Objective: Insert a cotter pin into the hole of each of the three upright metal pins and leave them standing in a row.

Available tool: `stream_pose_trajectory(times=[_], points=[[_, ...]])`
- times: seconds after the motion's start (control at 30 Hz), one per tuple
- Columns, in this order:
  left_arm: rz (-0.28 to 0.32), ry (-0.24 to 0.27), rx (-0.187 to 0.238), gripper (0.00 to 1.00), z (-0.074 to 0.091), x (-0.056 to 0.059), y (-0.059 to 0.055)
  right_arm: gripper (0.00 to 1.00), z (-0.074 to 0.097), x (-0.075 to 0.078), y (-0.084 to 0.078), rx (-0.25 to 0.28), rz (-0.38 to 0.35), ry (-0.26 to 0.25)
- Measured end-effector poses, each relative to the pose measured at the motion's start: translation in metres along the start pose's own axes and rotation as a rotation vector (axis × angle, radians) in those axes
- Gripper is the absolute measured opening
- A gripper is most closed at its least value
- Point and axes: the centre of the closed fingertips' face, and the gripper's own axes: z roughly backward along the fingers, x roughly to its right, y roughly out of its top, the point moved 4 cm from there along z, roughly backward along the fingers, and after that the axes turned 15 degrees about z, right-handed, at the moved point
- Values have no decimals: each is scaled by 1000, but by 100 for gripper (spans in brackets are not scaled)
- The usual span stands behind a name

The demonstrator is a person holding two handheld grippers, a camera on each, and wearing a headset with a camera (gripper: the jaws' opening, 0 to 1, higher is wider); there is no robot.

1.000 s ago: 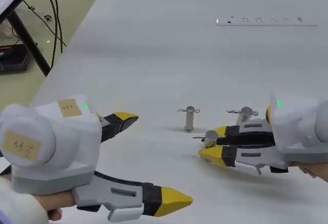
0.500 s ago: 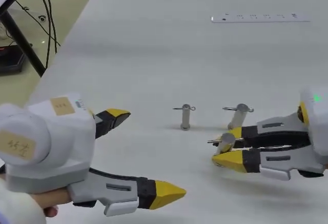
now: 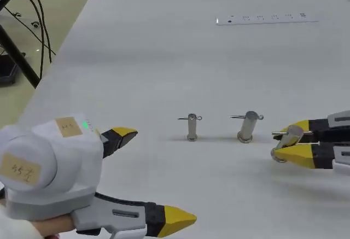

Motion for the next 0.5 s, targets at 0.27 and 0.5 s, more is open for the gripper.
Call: stream_pose_trajectory(times=[0.27, 0.5], points=[[31, 1, 27, 97, 2, -2, 6, 8, 17, 13, -23, -43, -23, -35], [57, 21, 31, 98, 4, -5, 6, 8, 19, 28, -38, -67, -13, -53]])
